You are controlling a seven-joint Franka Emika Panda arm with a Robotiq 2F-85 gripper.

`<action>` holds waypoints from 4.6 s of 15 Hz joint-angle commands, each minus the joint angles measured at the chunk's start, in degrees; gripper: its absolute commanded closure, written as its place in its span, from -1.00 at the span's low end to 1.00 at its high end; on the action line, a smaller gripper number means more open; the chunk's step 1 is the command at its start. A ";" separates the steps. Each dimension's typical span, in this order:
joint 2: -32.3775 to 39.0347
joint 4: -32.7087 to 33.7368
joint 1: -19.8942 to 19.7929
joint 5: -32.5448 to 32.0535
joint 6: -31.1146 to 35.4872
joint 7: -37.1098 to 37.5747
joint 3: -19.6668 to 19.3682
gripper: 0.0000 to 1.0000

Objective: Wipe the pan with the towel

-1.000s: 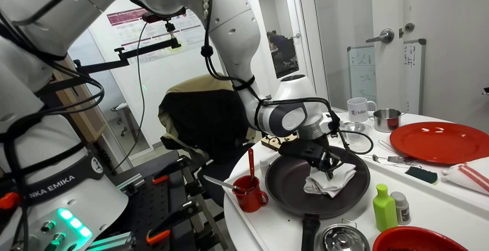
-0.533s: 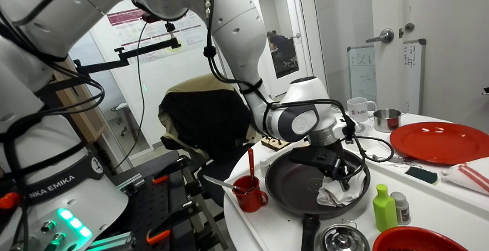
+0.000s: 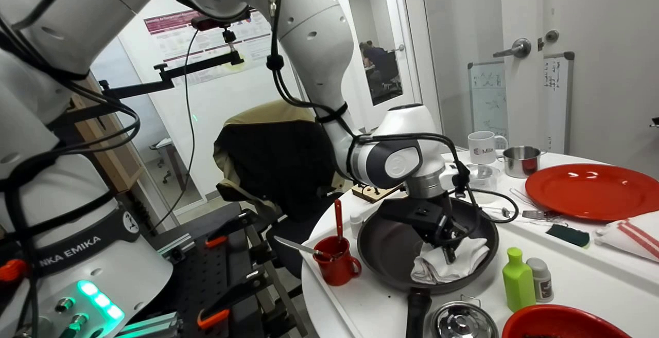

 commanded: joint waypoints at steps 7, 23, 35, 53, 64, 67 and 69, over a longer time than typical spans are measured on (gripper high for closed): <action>-4.59 -7.75 -4.22 -4.30 -3.38 -6.85 8.25 0.92; -2.38 -1.65 -6.22 -4.75 0.12 -10.91 10.12 0.92; -7.69 -2.71 -10.43 -1.59 4.17 -5.51 10.20 0.92; -8.54 9.95 -21.11 18.80 -8.05 10.39 12.77 0.92; 2.01 24.50 -25.97 33.28 -11.04 19.61 13.56 0.92; 5.18 28.05 -26.06 35.07 -10.94 22.50 13.05 0.92; 6.85 30.44 -26.36 36.05 -10.90 24.36 12.77 0.92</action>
